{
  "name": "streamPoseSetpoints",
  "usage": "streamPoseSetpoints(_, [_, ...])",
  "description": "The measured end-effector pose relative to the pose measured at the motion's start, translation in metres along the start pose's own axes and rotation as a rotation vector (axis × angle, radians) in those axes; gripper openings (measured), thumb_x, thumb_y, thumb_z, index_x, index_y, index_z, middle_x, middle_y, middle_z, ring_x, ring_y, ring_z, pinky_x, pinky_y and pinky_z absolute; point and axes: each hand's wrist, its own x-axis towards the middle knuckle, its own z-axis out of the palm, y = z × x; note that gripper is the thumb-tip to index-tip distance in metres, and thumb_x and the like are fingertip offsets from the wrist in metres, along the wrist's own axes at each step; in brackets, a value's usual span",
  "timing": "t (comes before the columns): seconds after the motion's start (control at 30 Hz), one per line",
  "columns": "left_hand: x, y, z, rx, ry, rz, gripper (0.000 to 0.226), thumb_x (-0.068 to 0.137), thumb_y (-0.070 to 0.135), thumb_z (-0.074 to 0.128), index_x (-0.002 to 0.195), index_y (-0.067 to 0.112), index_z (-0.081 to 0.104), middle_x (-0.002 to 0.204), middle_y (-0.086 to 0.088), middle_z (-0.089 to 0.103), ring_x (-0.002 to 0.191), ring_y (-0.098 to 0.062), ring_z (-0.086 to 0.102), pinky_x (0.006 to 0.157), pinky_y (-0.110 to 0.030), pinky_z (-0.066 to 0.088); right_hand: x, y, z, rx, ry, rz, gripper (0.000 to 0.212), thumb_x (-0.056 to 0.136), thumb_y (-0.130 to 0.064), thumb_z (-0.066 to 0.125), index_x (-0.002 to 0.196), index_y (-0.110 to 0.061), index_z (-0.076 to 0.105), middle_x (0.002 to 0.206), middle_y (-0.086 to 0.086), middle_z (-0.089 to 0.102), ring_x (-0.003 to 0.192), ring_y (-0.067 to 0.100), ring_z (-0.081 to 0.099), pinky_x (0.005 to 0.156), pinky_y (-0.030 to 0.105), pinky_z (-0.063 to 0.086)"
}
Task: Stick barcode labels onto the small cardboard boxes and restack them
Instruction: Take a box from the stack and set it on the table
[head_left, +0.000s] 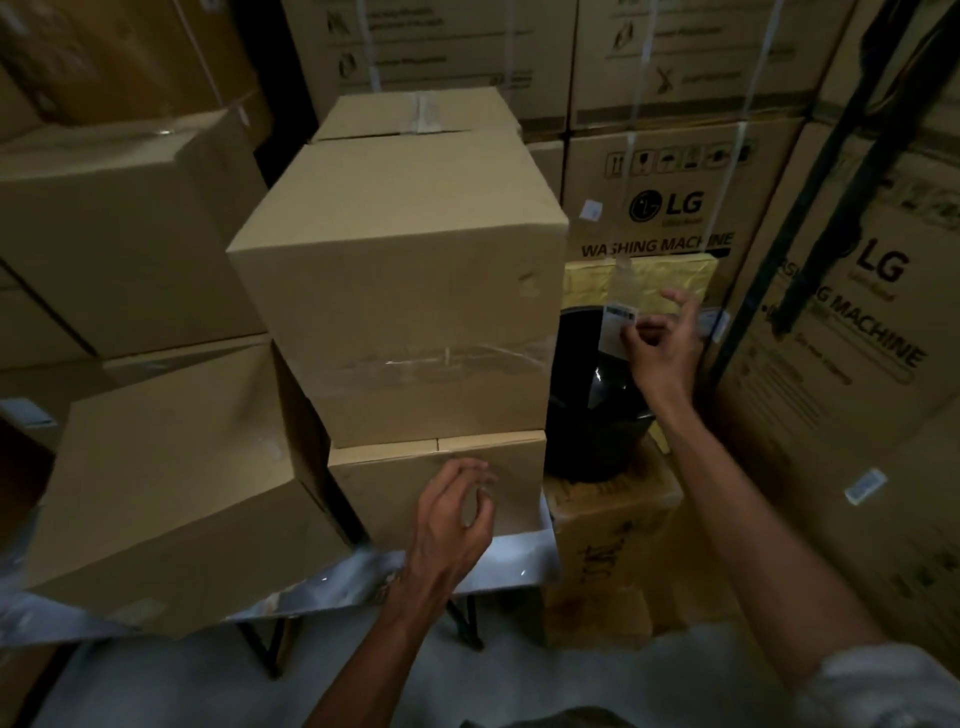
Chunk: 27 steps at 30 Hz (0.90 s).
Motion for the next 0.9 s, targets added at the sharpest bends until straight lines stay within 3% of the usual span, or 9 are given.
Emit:
streamPoseSetpoints(0.07, [0.000, 0.000, 0.000, 0.012, -0.009, -0.005, 0.027, 0.088, 0.018, 0.054, 0.104, 0.009, 0.073, 0.111, 0.003, 0.065, 0.102, -0.001, 0.059, 0.090, -0.009, 0.045, 0.002, 0.008, 0.004, -0.007, -0.020, -0.022, 0.056, 0.090, -0.007, 0.072, 0.137, -0.022, 0.046, 0.090, -0.010, 0.068, 0.080, -0.015, 0.062, 0.077, 0.008, 0.051])
streamPoseSetpoints(0.2, [0.000, 0.001, -0.003, 0.029, -0.024, -0.013, 0.030, 0.086, 0.020, 0.052, 0.104, 0.008, 0.074, 0.112, 0.002, 0.066, 0.102, -0.004, 0.061, 0.090, -0.010, 0.046, -0.001, 0.022, 0.003, 0.018, -0.045, 0.025, 0.056, 0.089, -0.015, 0.075, 0.136, -0.026, 0.047, 0.099, -0.010, 0.072, 0.092, -0.003, 0.067, 0.094, 0.035, 0.057])
streamPoseSetpoints(0.3, [-0.002, 0.000, -0.007, 0.023, -0.039, -0.021, 0.029, 0.084, 0.018, 0.052, 0.101, 0.008, 0.074, 0.113, 0.002, 0.066, 0.103, -0.004, 0.061, 0.090, -0.009, 0.045, -0.011, 0.023, -0.001, 0.061, -0.012, 0.052, 0.045, 0.092, -0.019, 0.072, 0.130, -0.031, 0.052, 0.100, -0.012, 0.074, 0.100, -0.001, 0.068, 0.098, 0.044, 0.056])
streamPoseSetpoints(0.47, [-0.007, -0.006, -0.016, 0.014, -0.047, -0.027, 0.031, 0.084, 0.014, 0.056, 0.109, 0.010, 0.074, 0.119, 0.002, 0.066, 0.108, -0.005, 0.062, 0.092, -0.014, 0.049, -0.051, -0.005, -0.006, 0.229, -0.001, 0.115, 0.024, 0.097, -0.020, 0.066, 0.118, -0.028, 0.059, 0.098, -0.002, 0.074, 0.092, 0.010, 0.073, 0.085, 0.038, 0.062])
streamPoseSetpoints(0.63, [-0.015, -0.009, -0.032, 0.021, -0.050, -0.034, 0.032, 0.085, 0.008, 0.062, 0.115, 0.012, 0.074, 0.124, 0.000, 0.067, 0.113, -0.007, 0.061, 0.099, -0.004, 0.039, -0.099, -0.036, -0.014, 0.363, -0.036, 0.139, 0.013, 0.100, -0.019, 0.063, 0.113, -0.017, 0.064, 0.099, 0.008, 0.073, 0.090, 0.018, 0.073, 0.075, 0.026, 0.059])
streamPoseSetpoints(0.73, [-0.022, -0.013, -0.044, 0.023, -0.047, -0.035, 0.032, 0.085, 0.007, 0.063, 0.115, 0.014, 0.073, 0.123, 0.000, 0.068, 0.112, -0.006, 0.061, 0.097, -0.003, 0.038, -0.130, -0.051, -0.014, 0.399, -0.079, 0.161, 0.013, 0.099, -0.017, 0.064, 0.111, -0.011, 0.067, 0.098, 0.010, 0.073, 0.088, 0.018, 0.073, 0.076, 0.028, 0.060])
streamPoseSetpoints(0.9, [-0.035, -0.025, -0.064, 0.039, -0.052, -0.083, 0.039, 0.088, 0.028, 0.052, 0.121, 0.017, 0.071, 0.128, 0.002, 0.066, 0.116, -0.008, 0.060, 0.097, -0.025, 0.052, -0.174, -0.074, -0.006, 0.406, -0.182, 0.175, 0.010, 0.099, -0.013, 0.063, 0.107, -0.011, 0.069, 0.092, 0.007, 0.074, 0.085, 0.018, 0.072, 0.077, 0.029, 0.060])
